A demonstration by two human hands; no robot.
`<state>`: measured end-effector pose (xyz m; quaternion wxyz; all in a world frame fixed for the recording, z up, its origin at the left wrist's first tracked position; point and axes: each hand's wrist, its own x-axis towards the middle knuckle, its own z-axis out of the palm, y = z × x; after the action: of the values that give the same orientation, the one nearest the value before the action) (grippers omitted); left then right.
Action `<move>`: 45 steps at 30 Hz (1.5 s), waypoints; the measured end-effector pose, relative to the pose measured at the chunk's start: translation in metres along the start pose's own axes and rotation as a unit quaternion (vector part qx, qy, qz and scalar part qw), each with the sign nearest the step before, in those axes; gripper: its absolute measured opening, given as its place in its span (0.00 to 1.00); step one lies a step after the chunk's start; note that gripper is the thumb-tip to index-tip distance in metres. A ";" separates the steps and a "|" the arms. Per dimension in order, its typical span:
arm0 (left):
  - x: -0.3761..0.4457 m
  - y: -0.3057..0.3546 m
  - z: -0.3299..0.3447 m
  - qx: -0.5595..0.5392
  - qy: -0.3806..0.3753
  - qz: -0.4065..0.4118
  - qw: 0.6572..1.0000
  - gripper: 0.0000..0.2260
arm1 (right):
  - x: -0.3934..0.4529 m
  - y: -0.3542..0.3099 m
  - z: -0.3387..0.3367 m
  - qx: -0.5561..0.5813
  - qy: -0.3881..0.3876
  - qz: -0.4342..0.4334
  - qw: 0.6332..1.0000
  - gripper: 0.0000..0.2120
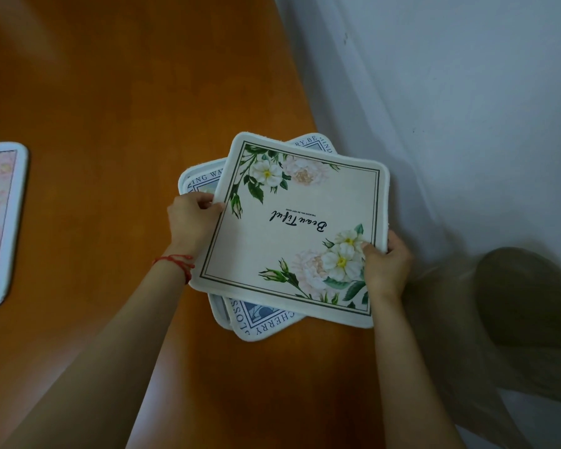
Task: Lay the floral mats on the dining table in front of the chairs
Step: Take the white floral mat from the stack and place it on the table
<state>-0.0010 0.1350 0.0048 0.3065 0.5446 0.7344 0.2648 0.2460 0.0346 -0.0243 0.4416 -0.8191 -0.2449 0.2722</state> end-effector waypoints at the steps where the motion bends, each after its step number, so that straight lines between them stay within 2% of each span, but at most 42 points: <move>1: 0.000 0.000 -0.002 -0.007 -0.002 -0.004 1.000 0.12 | -0.002 -0.002 -0.001 0.009 -0.002 0.000 1.000 0.15; 8: -0.005 -0.003 -0.011 -0.027 -0.013 -0.019 0.999 0.11 | -0.010 -0.010 -0.003 0.038 -0.004 0.008 0.999 0.17; 14: -0.016 -0.009 -0.019 -0.047 -0.017 -0.045 0.998 0.15 | -0.022 -0.011 -0.003 0.032 -0.011 -0.010 0.999 0.09; 23: -0.041 -0.019 -0.044 -0.055 0.010 -0.005 0.998 0.12 | -0.053 -0.027 -0.008 0.030 -0.029 -0.057 0.997 0.09; 38: -0.111 -0.044 -0.104 -0.075 0.062 0.008 0.995 0.13 | -0.117 -0.041 -0.034 0.006 -0.075 -0.111 0.991 0.10; 45: -0.160 -0.056 -0.132 -0.082 0.111 0.007 0.990 0.12 | -0.147 -0.044 -0.052 0.008 -0.129 -0.158 0.979 0.09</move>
<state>-0.0991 -0.0409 0.0783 0.2648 0.4896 0.7361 0.3851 0.1662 -0.0687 0.0714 0.4505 -0.7244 -0.4238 0.3045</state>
